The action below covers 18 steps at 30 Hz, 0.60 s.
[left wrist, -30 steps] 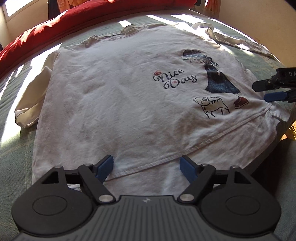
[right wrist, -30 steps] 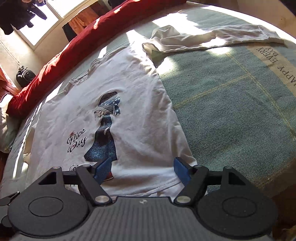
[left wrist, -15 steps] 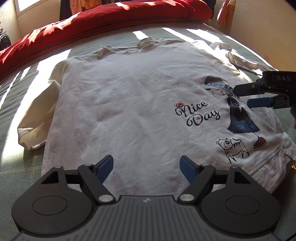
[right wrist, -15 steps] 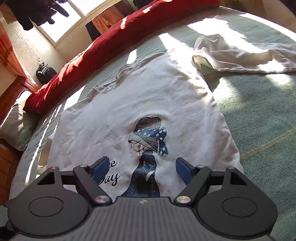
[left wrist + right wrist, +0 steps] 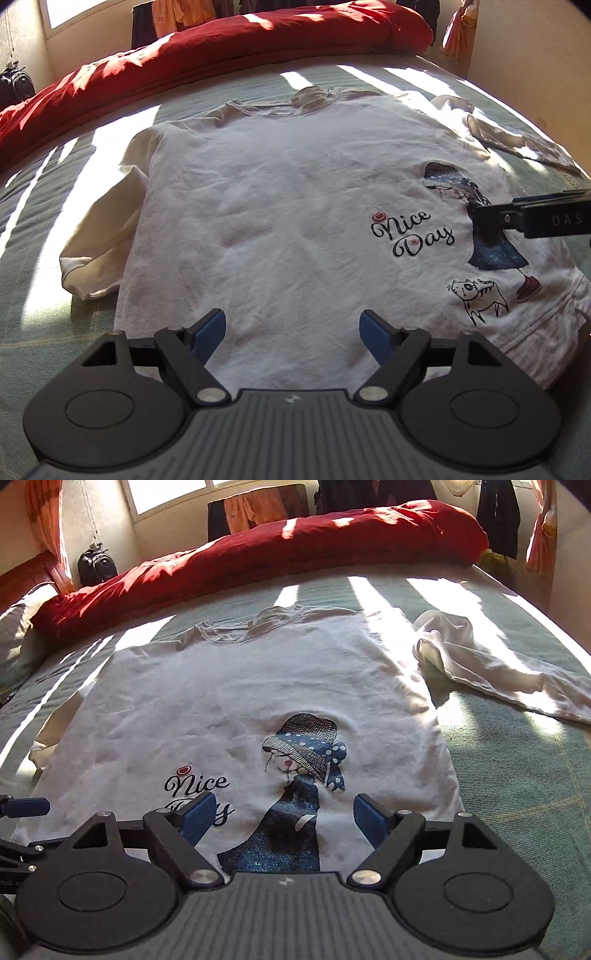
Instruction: Fold clothes
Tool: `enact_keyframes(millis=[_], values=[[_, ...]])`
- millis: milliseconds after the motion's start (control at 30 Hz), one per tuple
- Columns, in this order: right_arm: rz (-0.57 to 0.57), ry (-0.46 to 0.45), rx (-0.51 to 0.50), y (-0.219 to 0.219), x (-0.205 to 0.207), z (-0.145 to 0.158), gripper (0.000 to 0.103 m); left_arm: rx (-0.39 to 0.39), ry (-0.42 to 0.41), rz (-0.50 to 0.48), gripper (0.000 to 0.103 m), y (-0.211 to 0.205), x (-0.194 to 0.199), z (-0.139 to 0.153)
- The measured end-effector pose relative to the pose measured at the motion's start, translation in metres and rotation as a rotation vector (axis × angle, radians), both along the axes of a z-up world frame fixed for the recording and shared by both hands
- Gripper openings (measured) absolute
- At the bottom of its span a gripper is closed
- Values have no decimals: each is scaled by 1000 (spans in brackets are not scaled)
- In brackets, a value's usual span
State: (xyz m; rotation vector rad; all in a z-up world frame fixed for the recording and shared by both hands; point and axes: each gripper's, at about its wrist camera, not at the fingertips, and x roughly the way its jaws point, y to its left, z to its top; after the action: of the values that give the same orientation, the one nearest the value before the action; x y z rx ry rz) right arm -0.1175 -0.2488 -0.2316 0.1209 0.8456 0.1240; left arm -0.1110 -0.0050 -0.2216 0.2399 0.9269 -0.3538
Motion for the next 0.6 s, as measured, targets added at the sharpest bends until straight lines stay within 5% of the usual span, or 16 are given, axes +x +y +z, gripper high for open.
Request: enact_keyframes(millis=[100,233,600], values=[[41,33,-72,23,-4,-14,86,2,14,4,80,1,-8,-7],[40,43,-83,25,-23,-23,103,-1,32,11,81,11,-28,-14],[-8,2,-43,14,-66,-34,103,5,16,28,84,26,-65,-7]])
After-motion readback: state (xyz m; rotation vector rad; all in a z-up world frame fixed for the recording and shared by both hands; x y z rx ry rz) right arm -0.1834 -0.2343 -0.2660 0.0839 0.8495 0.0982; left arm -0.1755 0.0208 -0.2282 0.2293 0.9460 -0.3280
